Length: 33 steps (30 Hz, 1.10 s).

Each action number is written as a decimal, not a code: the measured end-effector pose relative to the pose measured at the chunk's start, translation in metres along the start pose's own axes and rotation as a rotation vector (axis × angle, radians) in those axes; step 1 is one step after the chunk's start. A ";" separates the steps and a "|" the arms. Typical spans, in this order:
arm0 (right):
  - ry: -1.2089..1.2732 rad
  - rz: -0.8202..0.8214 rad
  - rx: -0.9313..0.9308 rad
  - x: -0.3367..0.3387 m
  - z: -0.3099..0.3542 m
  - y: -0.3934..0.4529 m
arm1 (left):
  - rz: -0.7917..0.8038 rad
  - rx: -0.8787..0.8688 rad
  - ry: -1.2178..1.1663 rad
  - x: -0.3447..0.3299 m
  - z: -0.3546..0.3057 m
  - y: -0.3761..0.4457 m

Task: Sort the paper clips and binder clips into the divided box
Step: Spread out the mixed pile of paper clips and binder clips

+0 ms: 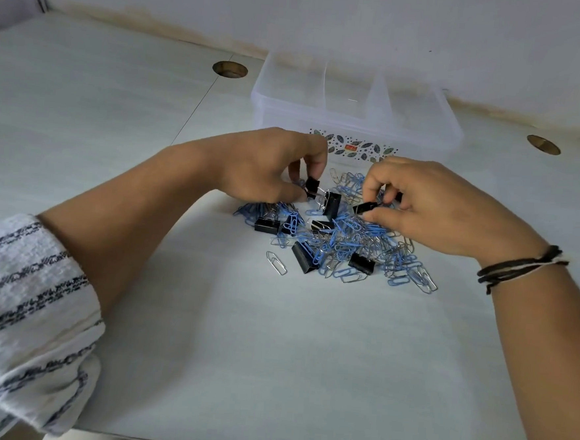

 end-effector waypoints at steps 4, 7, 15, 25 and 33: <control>0.037 -0.092 -0.028 0.010 -0.003 -0.003 | -0.032 -0.059 0.014 0.000 -0.004 -0.001; 0.138 -0.173 -0.075 0.021 -0.016 -0.007 | -0.059 -0.089 0.022 0.002 -0.006 -0.003; 0.304 -0.181 -0.186 0.017 -0.029 -0.006 | -0.099 -0.032 0.077 0.003 -0.004 -0.001; 0.001 -0.255 -0.389 0.031 -0.048 -0.018 | -0.219 0.109 0.071 0.036 -0.003 -0.020; 0.078 -0.105 -0.205 -0.007 0.034 0.002 | -0.187 0.211 0.343 0.049 0.006 -0.033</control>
Point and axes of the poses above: each hand's wrist, its own y-axis towards the middle knuckle, its own x-axis out of the back of the hand, z = x × y, the point moved 4 cm from there along y, towards the middle knuckle, and after that the axes turned 4 degrees about -y, right-handed, at the moved point
